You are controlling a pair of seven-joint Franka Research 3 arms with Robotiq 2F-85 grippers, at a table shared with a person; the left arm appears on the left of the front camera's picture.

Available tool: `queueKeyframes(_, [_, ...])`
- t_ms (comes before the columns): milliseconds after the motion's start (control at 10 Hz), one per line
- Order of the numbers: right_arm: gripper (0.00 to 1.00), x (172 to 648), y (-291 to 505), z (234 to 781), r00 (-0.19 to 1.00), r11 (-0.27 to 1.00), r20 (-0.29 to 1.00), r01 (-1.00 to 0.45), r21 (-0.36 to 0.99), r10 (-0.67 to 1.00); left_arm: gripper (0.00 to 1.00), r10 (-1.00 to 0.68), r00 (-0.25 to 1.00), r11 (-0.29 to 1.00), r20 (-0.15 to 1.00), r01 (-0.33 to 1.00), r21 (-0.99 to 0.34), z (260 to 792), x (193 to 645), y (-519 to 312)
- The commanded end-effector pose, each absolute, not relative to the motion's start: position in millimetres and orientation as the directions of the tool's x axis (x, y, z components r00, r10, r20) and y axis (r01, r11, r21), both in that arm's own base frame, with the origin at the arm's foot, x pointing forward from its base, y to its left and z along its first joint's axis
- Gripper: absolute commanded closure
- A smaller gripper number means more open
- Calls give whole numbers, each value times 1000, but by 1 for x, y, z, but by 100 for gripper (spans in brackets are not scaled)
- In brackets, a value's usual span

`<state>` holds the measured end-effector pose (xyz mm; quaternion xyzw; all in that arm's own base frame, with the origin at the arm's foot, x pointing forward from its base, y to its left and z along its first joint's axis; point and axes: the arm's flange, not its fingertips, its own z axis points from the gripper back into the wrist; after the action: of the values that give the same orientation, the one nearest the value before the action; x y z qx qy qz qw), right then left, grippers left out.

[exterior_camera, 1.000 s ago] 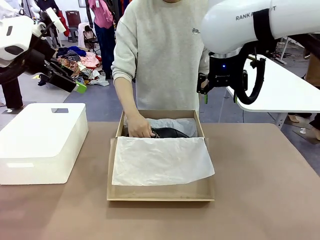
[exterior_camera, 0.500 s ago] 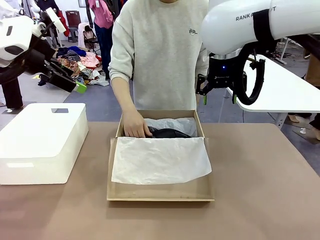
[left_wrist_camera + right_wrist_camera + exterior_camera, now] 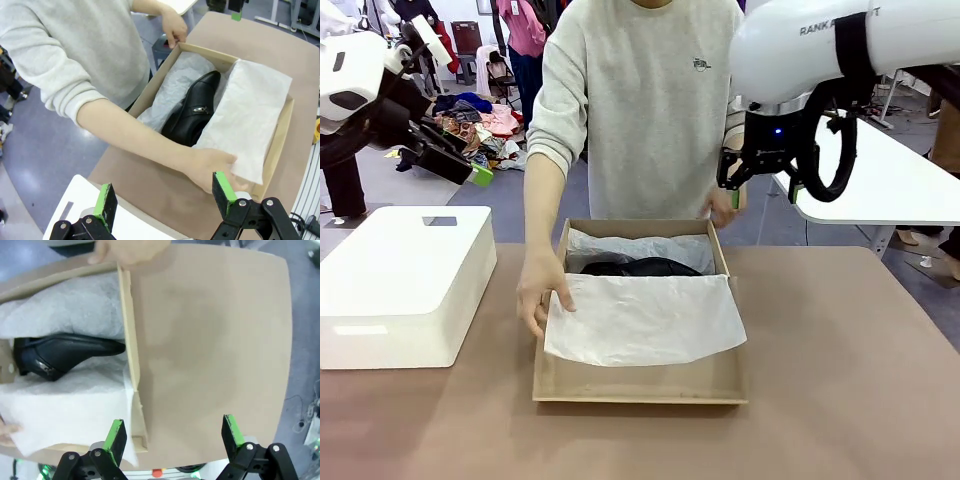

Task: Pack the shoes into the box.
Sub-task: Close the Shoes Box.

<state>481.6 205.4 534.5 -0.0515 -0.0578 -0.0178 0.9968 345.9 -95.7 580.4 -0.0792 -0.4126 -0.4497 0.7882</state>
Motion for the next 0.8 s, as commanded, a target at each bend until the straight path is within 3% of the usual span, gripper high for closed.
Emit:
queueKeyframes(0, [0, 468, 161, 535, 985, 993, 139, -87, -77, 98, 0, -639, 243, 580, 730, 776, 249, 580, 347, -95])
queueKeyframes(300, [0, 463, 118, 534, 931, 943, 156, -316, -105, 329, 0, -639, 243, 580, 730, 776, 249, 580, 347, -95])
queueKeyframes(700, [0, 465, 67, 525, 765, 785, 176, -599, -157, 619, 0, -639, 243, 580, 730, 776, 249, 580, 347, -95])
